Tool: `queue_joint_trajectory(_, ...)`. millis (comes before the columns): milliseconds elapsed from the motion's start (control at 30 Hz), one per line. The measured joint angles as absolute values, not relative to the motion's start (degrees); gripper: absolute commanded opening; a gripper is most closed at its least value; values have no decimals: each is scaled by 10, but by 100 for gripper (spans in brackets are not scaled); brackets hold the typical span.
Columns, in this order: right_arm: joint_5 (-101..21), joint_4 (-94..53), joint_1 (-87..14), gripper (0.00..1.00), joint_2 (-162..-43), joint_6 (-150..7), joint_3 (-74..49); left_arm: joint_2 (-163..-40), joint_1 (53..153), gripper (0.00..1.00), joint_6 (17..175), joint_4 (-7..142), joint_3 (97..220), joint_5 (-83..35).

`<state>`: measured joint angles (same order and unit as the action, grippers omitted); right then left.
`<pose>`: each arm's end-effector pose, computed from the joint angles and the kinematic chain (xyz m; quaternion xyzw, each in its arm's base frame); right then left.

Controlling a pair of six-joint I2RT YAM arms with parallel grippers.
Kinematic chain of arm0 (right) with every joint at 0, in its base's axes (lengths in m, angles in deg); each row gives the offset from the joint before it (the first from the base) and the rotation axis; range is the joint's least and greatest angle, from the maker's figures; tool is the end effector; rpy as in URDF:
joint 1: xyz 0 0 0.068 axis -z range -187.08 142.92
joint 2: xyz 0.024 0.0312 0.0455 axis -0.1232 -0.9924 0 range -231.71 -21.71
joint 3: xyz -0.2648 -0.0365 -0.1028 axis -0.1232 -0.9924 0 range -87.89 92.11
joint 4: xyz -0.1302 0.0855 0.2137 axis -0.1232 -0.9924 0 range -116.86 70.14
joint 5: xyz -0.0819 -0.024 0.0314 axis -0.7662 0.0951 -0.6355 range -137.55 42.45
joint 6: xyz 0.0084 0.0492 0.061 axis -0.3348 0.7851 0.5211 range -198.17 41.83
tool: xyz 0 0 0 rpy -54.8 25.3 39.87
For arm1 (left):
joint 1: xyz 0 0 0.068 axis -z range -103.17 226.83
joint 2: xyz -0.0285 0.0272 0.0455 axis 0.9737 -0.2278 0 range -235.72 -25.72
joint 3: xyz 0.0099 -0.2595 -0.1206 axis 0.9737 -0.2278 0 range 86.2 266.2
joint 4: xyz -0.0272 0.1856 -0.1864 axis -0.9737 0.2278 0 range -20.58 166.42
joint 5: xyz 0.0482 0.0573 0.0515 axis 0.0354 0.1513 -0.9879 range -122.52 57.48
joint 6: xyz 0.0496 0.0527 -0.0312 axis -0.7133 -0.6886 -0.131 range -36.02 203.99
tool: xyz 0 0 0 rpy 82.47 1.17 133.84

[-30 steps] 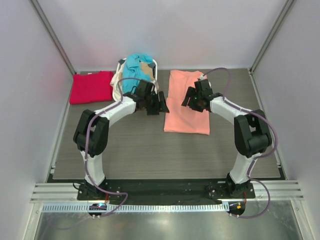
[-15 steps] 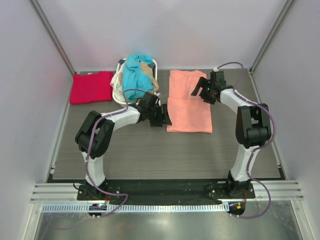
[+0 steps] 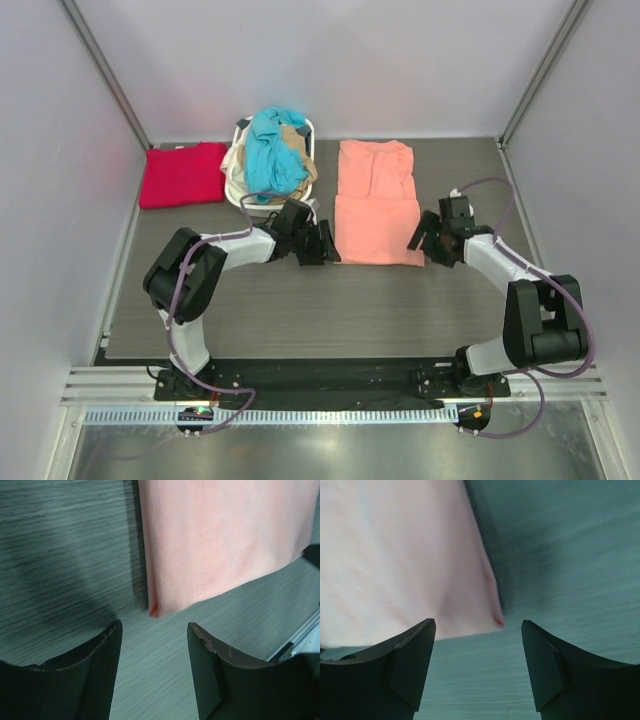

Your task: Fold and stack the t-shirts

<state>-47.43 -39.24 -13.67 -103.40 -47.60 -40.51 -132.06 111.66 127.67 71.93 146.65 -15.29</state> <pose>0.3005 0.0348 0.1841 0.1971 0.9296 0.1002 0.2950 0.3219 -0.2482 0.1402 -0.0183 0.9256 -0.3306 0.1832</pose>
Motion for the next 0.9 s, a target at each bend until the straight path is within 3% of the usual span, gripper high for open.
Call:
queue_joint_trajectory(400, -465, -369, -126, 61, -1030, -471, -476, -1321, 1119, 50, 1303, 659, 1438, -156)
queue_joint_trajectory(533, -451, -342, -113, 47, -1035, -466, -488, -1321, 1121, 45, 1307, 637, 1427, -156)
queue_joint_trajectory(800, -432, -318, -103, 30, -1039, -464, -497, -1337, 1123, 37, 1328, 591, 1419, -154)
queue_joint_trajectory(867, -428, -314, -101, 22, -1039, -463, -498, -1344, 1125, 30, 1335, 575, 1419, -154)
queue_joint_trajectory(900, -426, -313, -100, 20, -1039, -463, -498, -1349, 1126, 16, 1337, 569, 1420, -154)
